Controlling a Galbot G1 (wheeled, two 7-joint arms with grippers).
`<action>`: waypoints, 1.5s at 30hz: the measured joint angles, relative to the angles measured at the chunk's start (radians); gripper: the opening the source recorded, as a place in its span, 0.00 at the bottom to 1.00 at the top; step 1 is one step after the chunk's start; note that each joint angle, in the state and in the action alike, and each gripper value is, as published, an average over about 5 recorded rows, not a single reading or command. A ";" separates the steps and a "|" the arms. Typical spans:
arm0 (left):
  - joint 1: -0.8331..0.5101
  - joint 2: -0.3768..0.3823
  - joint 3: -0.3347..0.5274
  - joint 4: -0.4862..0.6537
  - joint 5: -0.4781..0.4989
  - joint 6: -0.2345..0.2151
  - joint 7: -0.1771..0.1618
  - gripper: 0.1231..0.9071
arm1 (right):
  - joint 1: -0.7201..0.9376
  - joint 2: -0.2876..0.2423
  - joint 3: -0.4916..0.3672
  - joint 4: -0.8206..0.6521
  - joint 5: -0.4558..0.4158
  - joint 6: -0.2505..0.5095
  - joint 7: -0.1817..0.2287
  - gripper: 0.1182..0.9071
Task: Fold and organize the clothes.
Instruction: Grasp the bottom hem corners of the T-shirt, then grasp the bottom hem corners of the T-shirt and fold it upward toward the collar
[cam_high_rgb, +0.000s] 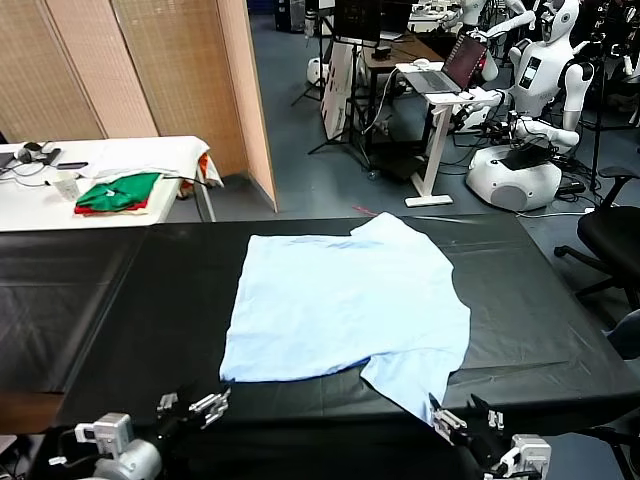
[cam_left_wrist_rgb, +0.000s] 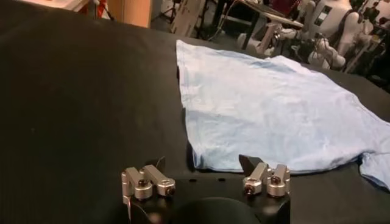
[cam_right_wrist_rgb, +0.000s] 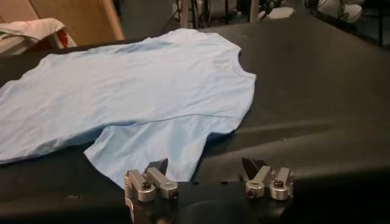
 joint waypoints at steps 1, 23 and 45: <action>-0.002 -0.001 0.001 0.001 -0.001 0.000 0.000 1.00 | 0.003 0.001 -0.002 -0.003 -0.002 0.000 0.000 1.00; -0.058 -0.022 0.048 0.069 0.060 0.002 -0.001 0.41 | 0.021 0.021 -0.036 -0.038 -0.058 0.011 0.003 0.21; 0.140 -0.041 -0.030 -0.070 0.138 -0.042 -0.056 0.03 | -0.141 0.003 -0.034 0.136 -0.106 0.043 0.022 0.03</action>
